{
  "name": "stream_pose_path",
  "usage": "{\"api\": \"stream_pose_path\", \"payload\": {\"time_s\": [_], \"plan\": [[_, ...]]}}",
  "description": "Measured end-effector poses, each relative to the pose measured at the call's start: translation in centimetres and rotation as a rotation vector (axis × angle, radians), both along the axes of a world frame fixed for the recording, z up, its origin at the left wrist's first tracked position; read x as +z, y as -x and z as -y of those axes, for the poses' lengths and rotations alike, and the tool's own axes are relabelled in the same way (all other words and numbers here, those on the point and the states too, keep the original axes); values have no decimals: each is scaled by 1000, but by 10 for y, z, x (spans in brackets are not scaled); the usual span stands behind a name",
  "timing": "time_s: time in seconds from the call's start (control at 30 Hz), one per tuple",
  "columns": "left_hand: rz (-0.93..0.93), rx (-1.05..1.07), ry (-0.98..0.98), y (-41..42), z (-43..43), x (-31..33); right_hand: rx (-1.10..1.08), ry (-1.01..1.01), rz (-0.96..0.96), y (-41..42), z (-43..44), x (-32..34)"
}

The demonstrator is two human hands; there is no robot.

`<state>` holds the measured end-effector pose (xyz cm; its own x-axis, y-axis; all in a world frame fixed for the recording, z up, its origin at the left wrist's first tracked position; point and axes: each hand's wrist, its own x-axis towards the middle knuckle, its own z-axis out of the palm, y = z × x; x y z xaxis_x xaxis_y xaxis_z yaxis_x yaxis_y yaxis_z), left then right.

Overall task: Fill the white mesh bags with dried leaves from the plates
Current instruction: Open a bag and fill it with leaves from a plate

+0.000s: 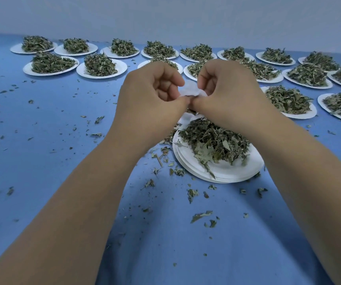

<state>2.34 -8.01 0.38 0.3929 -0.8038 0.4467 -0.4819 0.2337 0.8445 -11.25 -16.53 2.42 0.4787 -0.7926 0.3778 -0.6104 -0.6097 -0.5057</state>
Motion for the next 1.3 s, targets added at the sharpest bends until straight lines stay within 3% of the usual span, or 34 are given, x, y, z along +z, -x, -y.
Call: {"api": "stream_pose_path", "payload": {"time_s": [0.13, 0.3, 0.47, 0.63, 0.77, 0.9, 1.03, 1.17, 1.3], "plan": [[101, 94, 3, -1, 2, -1, 130, -214, 113, 11, -6, 8], [-5, -37, 36, 5, -3, 4, 33, 99, -10, -2, -2, 4], [-62, -95, 59, 0, -8, 11, 0, 140, -71, -17, 3, 7], [255, -211, -56, -22, -9, 7, 208, -139, 75, -16, 3, 27], [218, -205, -145, -30, -2, -2, 275, -306, 183, -22, 5, 32], [291, -70, -129, -32, 4, -16, 276, -328, 121, -24, 6, 28], [278, 6, -158, -39, 5, -18, 285, -402, 215, -8, 12, 27], [305, 31, -177, -41, 6, -19, 262, -242, 265, -2, 7, 30], [330, 61, -202, -39, 7, -20, 246, -29, 145, -3, -3, 33]]}}
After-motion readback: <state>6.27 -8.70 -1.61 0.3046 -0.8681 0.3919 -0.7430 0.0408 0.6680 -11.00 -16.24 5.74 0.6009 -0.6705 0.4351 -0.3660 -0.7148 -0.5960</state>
